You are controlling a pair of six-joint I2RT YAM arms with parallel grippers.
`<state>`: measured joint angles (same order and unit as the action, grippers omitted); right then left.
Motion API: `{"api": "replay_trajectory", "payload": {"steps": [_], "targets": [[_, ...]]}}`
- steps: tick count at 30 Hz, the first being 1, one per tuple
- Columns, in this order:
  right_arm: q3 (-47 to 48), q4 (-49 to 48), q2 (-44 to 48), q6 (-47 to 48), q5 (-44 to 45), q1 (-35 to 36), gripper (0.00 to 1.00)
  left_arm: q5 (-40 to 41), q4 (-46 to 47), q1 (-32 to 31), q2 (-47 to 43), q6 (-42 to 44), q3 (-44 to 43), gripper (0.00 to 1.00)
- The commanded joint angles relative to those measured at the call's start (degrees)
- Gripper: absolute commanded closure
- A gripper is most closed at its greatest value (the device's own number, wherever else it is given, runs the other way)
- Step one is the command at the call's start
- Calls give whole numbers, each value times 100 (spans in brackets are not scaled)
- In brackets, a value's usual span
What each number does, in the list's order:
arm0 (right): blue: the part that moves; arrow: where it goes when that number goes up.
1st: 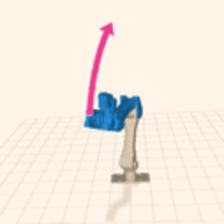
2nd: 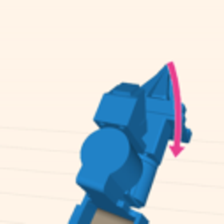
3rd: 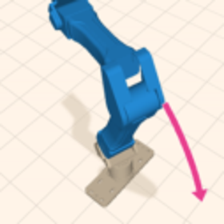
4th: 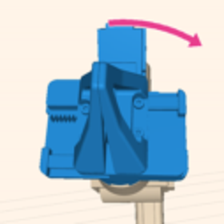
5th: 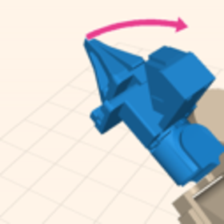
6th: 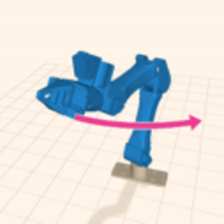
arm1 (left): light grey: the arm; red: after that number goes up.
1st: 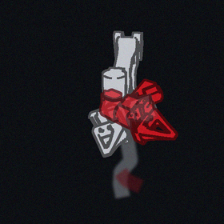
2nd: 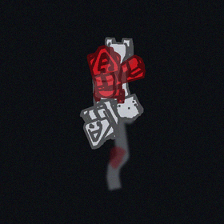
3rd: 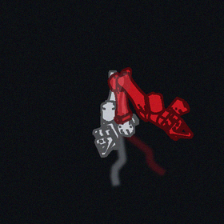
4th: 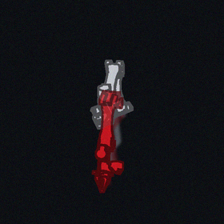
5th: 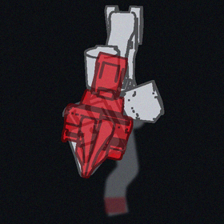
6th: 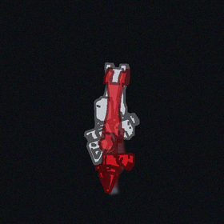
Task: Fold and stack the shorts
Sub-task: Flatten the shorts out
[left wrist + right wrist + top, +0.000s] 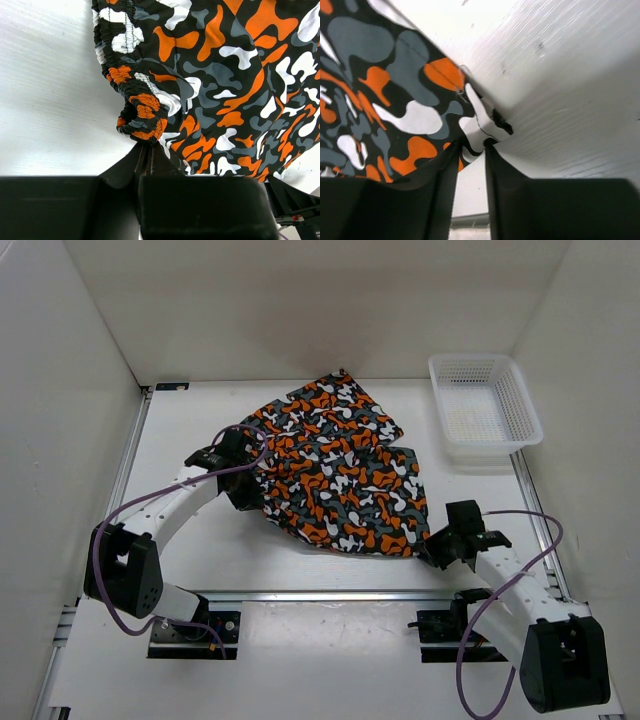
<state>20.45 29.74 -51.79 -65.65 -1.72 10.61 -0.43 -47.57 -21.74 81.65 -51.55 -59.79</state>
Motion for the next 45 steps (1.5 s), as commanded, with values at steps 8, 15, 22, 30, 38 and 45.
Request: {"api": "replay_trajectory", "payload": {"steps": [8,15,22,30,38,45], "targets": [[266,-223,-244,51,857,2,100,130,-50,-24,-290,66,-358,90],[2003,523,-76,1340,1339,2,100,498,-787,125,-404,470,-1331,90],[5008,1226,-305,2407,1780,2,100,702,-1948,153,-527,1234,-4011,90],[7067,1535,45,2671,2061,2,100,114,-2739,-629,-693,1991,-6245,90],[9131,1588,-85,2891,2272,2,100,-572,-2881,-920,-572,2360,-7915,90],[10697,1588,-770,3084,2272,2,100,-933,-2679,-920,-562,2246,-8426,90]]}}
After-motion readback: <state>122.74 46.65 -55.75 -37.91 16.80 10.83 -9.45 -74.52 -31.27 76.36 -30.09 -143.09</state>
